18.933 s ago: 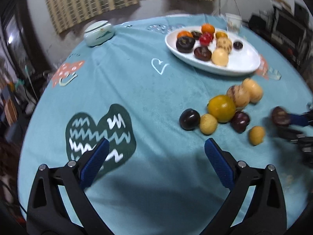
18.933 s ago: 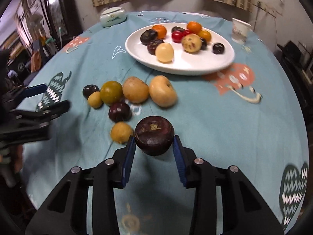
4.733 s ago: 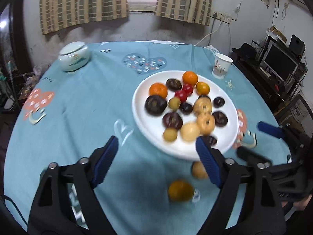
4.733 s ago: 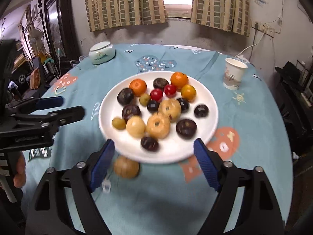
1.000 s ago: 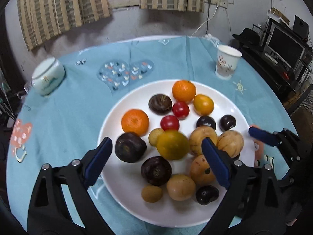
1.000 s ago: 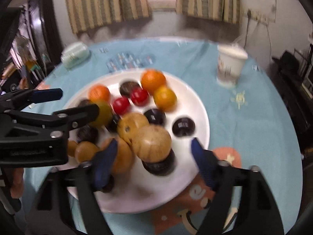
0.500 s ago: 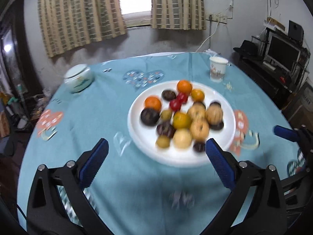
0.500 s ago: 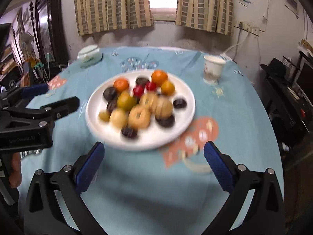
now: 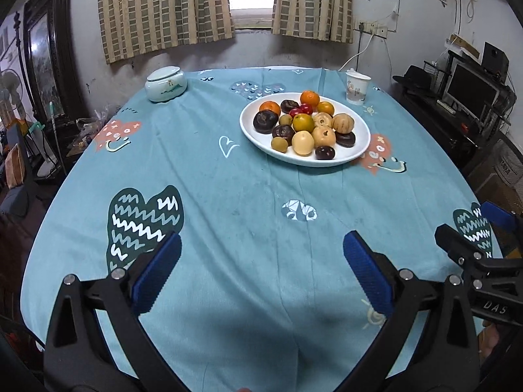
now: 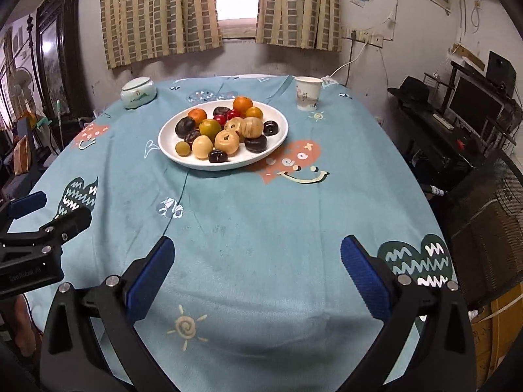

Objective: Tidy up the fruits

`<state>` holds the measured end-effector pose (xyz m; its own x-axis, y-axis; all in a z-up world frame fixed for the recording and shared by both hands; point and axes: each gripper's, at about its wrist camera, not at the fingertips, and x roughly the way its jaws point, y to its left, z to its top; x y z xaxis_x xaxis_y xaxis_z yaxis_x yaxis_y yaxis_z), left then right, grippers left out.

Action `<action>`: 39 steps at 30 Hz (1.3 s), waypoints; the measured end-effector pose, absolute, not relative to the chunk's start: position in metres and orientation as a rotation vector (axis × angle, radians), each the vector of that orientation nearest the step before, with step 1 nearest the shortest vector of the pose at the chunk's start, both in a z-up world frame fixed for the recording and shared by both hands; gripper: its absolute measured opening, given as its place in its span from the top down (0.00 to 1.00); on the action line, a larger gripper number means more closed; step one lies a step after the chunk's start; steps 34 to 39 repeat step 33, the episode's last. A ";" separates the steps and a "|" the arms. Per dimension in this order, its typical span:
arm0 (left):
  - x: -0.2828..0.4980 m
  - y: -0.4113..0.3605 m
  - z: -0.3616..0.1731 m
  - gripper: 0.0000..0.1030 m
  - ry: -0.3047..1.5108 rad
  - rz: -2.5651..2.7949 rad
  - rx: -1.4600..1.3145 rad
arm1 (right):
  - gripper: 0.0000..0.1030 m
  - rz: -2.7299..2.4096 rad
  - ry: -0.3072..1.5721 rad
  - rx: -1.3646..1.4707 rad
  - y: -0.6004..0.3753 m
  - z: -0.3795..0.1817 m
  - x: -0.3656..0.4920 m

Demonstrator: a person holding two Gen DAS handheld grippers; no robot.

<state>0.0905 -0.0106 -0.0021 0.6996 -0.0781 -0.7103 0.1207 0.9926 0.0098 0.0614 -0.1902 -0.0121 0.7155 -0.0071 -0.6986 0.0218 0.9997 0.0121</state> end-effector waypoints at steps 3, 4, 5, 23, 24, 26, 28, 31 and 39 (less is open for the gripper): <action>0.088 -0.011 0.002 0.02 0.778 -0.110 0.059 | 0.01 -0.025 0.771 0.023 -0.193 -0.011 0.058; 0.087 -0.011 0.004 0.02 0.772 -0.104 0.060 | 0.01 -0.028 0.770 0.024 -0.193 -0.010 0.058; 0.087 -0.011 0.004 0.02 0.770 -0.102 0.061 | 0.01 -0.030 0.769 0.025 -0.193 -0.010 0.057; 0.086 -0.016 0.005 0.02 0.749 -0.108 0.096 | 0.01 -0.026 0.768 0.032 -0.193 -0.008 0.056; 0.086 -0.017 0.005 0.02 0.744 -0.105 0.102 | 0.01 -0.026 0.768 0.033 -0.193 -0.009 0.056; 0.086 -0.020 0.005 0.02 0.748 -0.113 0.108 | 0.01 -0.027 0.766 0.036 -0.193 -0.008 0.056; 0.087 -0.020 0.004 0.02 0.760 -0.118 0.101 | 0.01 -0.030 0.766 0.037 -0.194 -0.007 0.056; 0.087 -0.021 0.004 0.02 0.770 -0.136 0.096 | 0.01 -0.030 0.768 0.039 -0.195 -0.007 0.057; 0.088 -0.021 0.003 0.02 0.773 -0.130 0.096 | 0.01 -0.030 0.770 0.037 -0.195 -0.007 0.057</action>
